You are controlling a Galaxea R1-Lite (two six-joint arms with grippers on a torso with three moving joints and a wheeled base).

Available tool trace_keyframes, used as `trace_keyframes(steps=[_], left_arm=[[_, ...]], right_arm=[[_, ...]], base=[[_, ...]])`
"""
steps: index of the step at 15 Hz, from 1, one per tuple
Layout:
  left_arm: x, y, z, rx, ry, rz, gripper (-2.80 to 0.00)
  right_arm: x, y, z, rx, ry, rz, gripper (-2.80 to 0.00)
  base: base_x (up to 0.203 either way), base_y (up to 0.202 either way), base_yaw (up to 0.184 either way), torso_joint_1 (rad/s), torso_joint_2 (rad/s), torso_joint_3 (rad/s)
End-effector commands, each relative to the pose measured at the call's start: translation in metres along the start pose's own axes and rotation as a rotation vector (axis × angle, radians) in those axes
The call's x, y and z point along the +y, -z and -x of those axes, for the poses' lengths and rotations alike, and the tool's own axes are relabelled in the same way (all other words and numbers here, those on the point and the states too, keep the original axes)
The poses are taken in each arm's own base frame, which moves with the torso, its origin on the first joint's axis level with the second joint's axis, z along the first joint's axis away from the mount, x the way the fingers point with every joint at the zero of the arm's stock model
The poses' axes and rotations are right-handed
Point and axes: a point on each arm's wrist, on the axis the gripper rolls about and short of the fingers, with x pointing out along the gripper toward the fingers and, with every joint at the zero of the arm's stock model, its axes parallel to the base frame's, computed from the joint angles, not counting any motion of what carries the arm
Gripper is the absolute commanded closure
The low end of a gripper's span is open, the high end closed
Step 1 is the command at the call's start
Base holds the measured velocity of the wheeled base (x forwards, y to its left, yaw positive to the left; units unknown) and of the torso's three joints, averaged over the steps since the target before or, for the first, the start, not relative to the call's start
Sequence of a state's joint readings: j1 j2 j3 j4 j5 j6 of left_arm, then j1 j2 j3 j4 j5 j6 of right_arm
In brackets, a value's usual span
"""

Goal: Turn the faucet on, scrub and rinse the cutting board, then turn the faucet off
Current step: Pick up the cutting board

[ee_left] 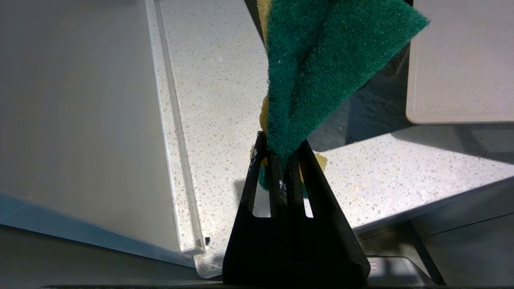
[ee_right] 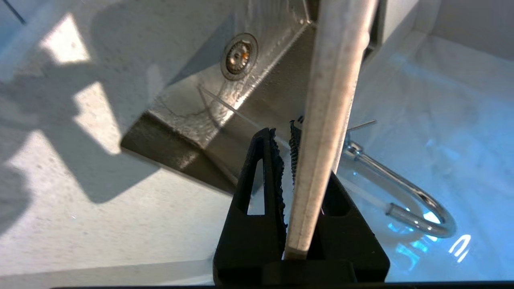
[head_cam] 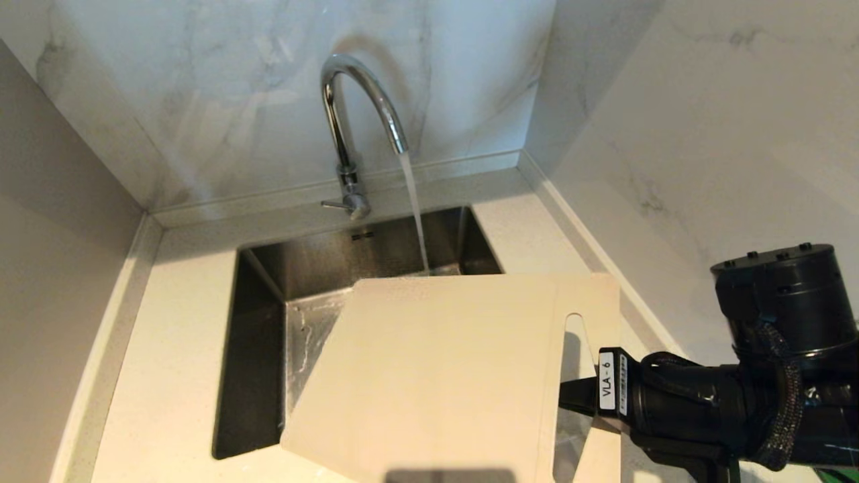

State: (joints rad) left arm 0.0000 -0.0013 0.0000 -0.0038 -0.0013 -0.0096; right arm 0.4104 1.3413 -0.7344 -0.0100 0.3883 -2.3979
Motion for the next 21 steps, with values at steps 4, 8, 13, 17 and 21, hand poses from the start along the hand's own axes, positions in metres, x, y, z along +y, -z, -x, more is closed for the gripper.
trace_keyframes(steps=[4,8,13,17,21], left_arm=[[0.0,0.0,0.0,0.002,0.0,0.001,0.0],[0.0,0.0,0.0,0.003,0.0,0.001,0.0],[0.0,0.0,0.0,0.002,0.0,0.001,0.0],[0.0,0.0,0.0,0.002,0.0,0.001,0.0],[0.0,0.0,0.0,0.002,0.0,0.0,0.0]], right_arm=[[-0.014,0.011,0.008,-0.024,-0.022,0.038,0.0],[-0.019,0.014,0.012,-0.031,-0.035,0.058,0.0],[-0.025,0.021,0.021,-0.036,-0.128,0.098,0.0],[-0.027,0.028,0.014,-0.043,-0.134,0.116,0.0],[-0.037,0.036,0.02,-0.058,-0.142,0.167,0.0]], base=[[0.0,0.0,0.0,0.0,0.0,0.0],[0.0,0.0,0.0,0.0,0.0,0.0],[0.0,0.0,0.0,0.0,0.0,0.0],[0.0,0.0,0.0,0.0,0.0,0.0],[0.0,0.0,0.0,0.0,0.0,0.0]])
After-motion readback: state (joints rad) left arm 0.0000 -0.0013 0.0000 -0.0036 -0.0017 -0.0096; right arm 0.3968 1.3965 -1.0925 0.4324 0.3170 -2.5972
